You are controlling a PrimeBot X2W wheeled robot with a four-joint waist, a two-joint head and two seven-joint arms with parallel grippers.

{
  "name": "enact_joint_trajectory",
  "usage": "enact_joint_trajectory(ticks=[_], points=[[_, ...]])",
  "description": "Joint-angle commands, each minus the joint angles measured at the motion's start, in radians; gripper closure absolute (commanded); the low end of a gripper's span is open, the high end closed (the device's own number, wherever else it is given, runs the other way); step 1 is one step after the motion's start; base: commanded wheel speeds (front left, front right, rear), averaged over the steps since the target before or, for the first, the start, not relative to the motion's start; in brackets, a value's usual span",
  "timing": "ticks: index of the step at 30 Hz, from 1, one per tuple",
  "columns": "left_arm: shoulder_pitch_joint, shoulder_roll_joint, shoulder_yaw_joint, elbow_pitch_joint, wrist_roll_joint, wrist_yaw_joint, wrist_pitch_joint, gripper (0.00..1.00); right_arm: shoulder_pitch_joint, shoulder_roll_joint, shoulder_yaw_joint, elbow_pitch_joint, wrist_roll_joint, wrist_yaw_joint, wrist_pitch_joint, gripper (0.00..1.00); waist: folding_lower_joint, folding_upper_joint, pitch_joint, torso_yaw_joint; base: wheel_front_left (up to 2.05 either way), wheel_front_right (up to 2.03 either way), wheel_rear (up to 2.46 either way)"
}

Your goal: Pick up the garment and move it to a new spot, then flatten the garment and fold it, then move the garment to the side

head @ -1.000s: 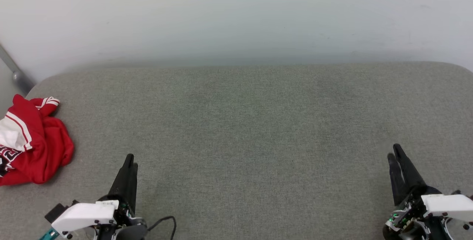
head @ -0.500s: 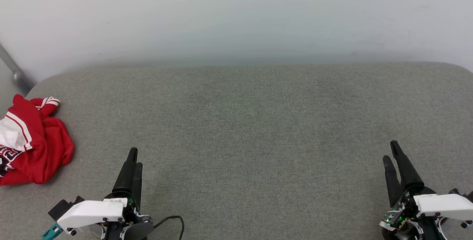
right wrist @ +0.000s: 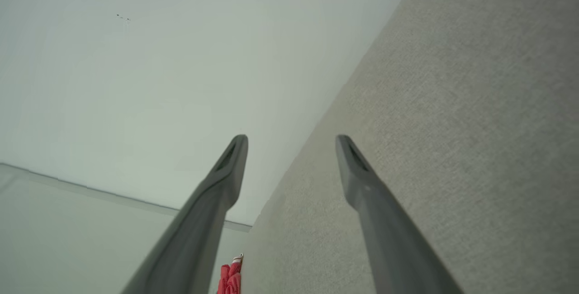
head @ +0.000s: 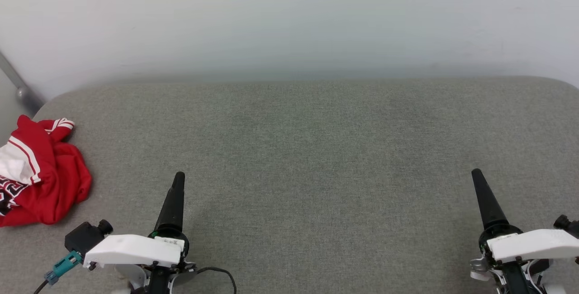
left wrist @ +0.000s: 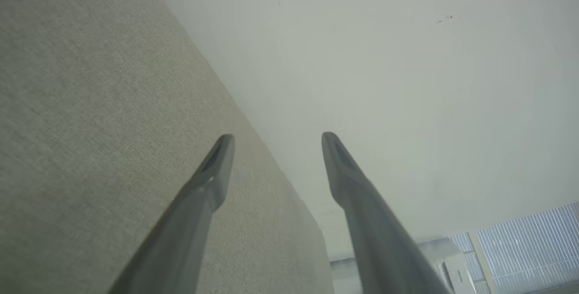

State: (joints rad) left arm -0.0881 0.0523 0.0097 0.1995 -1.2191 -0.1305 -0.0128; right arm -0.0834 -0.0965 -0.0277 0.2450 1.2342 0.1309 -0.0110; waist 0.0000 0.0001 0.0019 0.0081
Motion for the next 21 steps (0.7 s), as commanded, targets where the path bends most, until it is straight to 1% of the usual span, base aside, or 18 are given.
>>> enact_joint_trajectory(ticks=[1,6,10,21], points=[[-0.031,0.010,-0.009,-0.020,0.068,0.000,-0.010,0.00,-0.030,-0.011,0.004,-0.016,-0.066,0.000,-0.011,0.00,0.0000,-0.0001,0.000,0.000,0.00,0.00,0.00],[-0.031,0.009,-0.018,-0.024,0.207,0.001,-0.029,0.00,-0.033,-0.005,0.008,-0.020,-0.232,0.000,-0.030,0.00,0.0000,-0.0001,0.000,0.001,0.00,0.00,0.00],[-0.030,0.014,-0.027,-0.029,0.306,0.010,-0.043,0.00,-0.036,0.003,0.011,-0.028,-0.337,0.000,-0.040,0.00,0.0000,-0.0001,-0.001,0.001,0.00,0.00,0.00],[-0.032,0.043,-0.071,-0.040,0.517,0.056,-0.081,0.00,-0.038,0.003,0.026,-0.054,-0.553,0.000,-0.035,0.00,0.0000,-0.0001,-0.005,0.004,0.00,0.00,0.00]])
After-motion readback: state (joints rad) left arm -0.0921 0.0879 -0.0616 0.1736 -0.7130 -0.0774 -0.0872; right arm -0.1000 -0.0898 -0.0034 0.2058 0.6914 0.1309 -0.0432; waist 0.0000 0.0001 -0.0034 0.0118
